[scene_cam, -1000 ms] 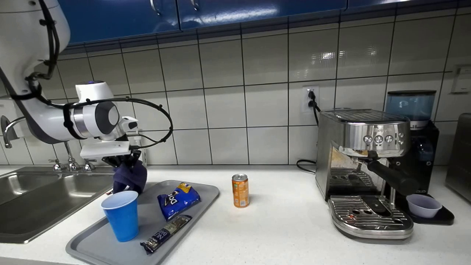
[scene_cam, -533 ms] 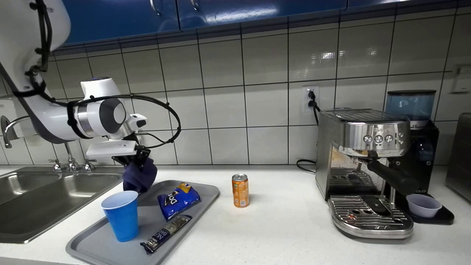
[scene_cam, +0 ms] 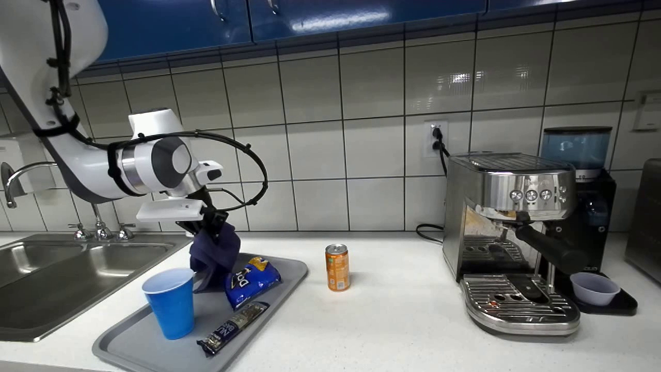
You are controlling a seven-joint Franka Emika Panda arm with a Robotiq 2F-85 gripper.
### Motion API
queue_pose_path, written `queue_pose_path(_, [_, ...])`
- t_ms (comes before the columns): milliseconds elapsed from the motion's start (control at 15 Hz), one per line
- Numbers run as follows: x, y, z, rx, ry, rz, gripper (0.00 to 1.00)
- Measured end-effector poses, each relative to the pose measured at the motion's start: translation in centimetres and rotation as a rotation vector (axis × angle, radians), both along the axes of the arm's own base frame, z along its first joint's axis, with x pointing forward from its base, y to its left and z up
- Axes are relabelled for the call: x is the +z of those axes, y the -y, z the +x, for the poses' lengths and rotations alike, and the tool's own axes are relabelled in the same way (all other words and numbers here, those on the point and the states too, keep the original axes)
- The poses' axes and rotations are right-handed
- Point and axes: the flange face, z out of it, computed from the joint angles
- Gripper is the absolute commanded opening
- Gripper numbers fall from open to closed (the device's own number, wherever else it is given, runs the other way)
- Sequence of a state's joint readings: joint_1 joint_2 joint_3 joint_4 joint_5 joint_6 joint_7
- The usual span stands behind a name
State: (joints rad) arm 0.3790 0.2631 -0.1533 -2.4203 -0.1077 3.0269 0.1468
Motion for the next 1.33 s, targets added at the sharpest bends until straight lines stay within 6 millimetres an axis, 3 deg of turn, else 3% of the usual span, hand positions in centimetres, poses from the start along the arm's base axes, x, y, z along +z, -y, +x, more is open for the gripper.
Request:
queue_pose_path(467, [0.1, 2.8, -0.2, -0.099, 0.008, -0.008, 0.02])
queue_pose_path(800, [0.1, 3.5, -0.4, -0.129, 0.014, -0.011, 0.02])
queue_pose_path(1000, [0.1, 2.5, -0.7, -0.11, 0.012, -0.01, 0.02])
queue_pose_path(1333, [-0.6, -1.4, -1.7, -0.048, -0.006, 0.008, 0.02])
